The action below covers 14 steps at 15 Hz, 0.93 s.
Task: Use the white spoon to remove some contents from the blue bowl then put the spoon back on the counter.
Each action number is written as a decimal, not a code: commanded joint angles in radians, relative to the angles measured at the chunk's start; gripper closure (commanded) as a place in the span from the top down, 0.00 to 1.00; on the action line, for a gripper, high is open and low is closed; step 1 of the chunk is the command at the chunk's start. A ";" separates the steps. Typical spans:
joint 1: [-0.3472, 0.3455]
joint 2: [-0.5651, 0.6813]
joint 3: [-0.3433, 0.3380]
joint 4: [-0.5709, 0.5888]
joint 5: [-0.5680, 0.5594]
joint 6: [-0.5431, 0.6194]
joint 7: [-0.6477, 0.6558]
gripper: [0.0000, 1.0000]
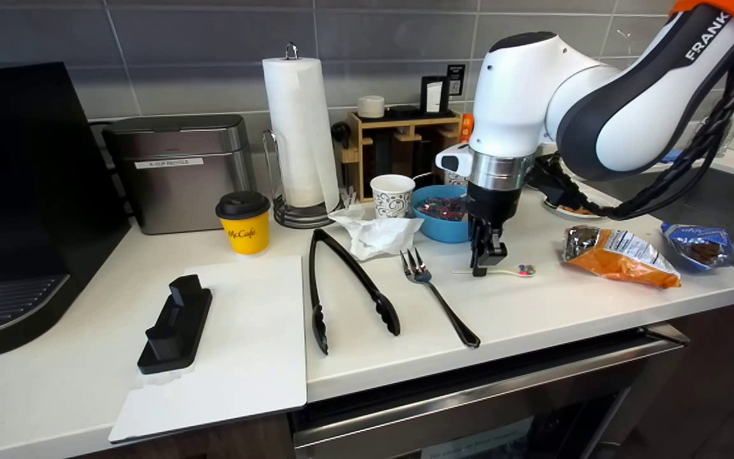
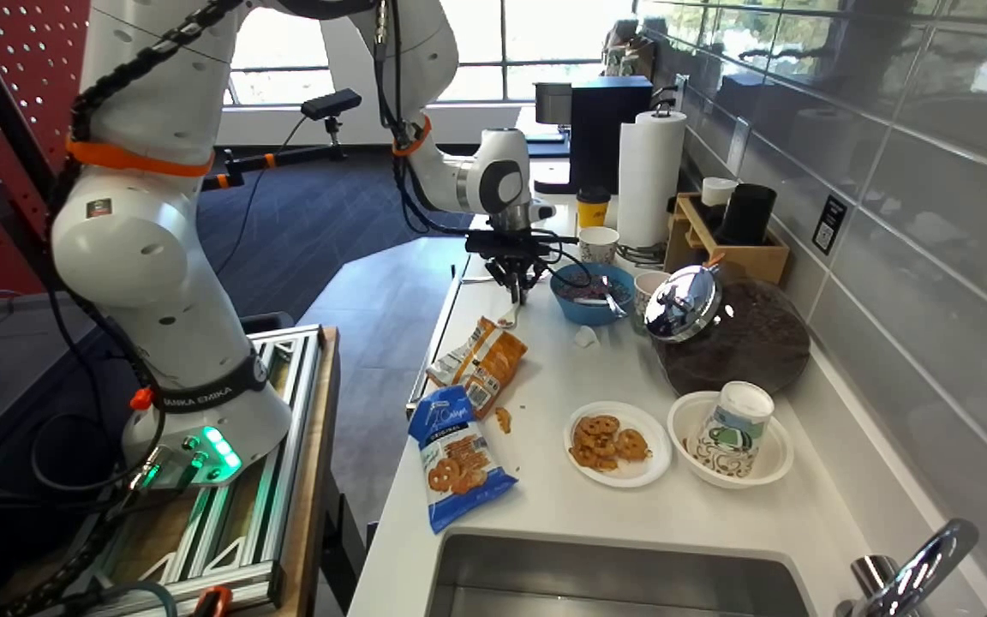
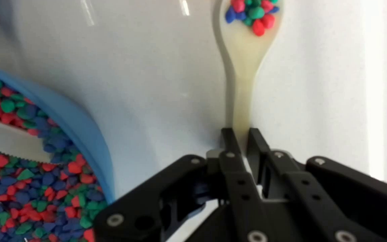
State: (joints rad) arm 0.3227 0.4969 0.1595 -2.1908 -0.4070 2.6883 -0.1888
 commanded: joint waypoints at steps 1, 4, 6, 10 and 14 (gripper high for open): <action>-0.009 0.024 0.003 0.015 -0.009 0.015 -0.036 0.03; -0.013 0.027 0.009 0.018 -0.002 0.008 -0.054 0.38; -0.030 0.025 0.031 0.015 0.022 0.015 -0.080 0.44; -0.064 -0.024 0.080 0.005 0.076 0.008 -0.107 0.74; -0.150 -0.153 0.215 -0.038 0.364 -0.127 -0.087 1.00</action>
State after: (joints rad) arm 0.2341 0.4596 0.2925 -2.1745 -0.2081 2.6513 -0.2763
